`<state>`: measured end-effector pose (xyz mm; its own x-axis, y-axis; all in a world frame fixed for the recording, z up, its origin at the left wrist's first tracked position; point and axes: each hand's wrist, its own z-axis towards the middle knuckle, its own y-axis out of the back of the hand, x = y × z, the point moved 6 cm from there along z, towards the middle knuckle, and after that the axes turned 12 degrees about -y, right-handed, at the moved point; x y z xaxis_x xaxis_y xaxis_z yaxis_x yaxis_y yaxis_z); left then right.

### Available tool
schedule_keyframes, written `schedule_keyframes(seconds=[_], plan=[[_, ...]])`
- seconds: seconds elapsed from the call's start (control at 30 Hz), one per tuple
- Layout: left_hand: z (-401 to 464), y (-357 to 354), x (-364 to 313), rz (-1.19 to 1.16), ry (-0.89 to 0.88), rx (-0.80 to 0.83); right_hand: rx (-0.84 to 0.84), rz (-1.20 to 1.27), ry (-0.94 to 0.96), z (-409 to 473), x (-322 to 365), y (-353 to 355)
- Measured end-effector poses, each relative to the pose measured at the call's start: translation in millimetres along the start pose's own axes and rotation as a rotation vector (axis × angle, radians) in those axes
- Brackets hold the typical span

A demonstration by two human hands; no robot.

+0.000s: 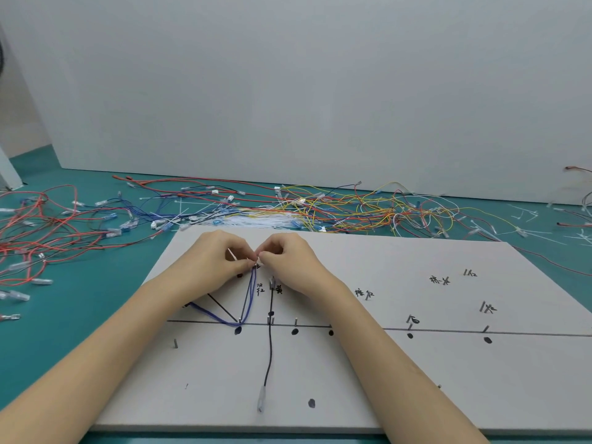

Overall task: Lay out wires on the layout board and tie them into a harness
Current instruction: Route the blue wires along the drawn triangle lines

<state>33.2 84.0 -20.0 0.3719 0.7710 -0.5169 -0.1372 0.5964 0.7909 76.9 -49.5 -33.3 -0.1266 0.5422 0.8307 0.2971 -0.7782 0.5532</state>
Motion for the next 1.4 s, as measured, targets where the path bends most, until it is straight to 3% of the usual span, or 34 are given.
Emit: schedule_keyframes(seconds=[1.4], plan=[[-10.2,-1.9,8.1,-0.104,0.006,-0.016,-0.068,-0.187,0.081,-8.5,5.0,-1.9]])
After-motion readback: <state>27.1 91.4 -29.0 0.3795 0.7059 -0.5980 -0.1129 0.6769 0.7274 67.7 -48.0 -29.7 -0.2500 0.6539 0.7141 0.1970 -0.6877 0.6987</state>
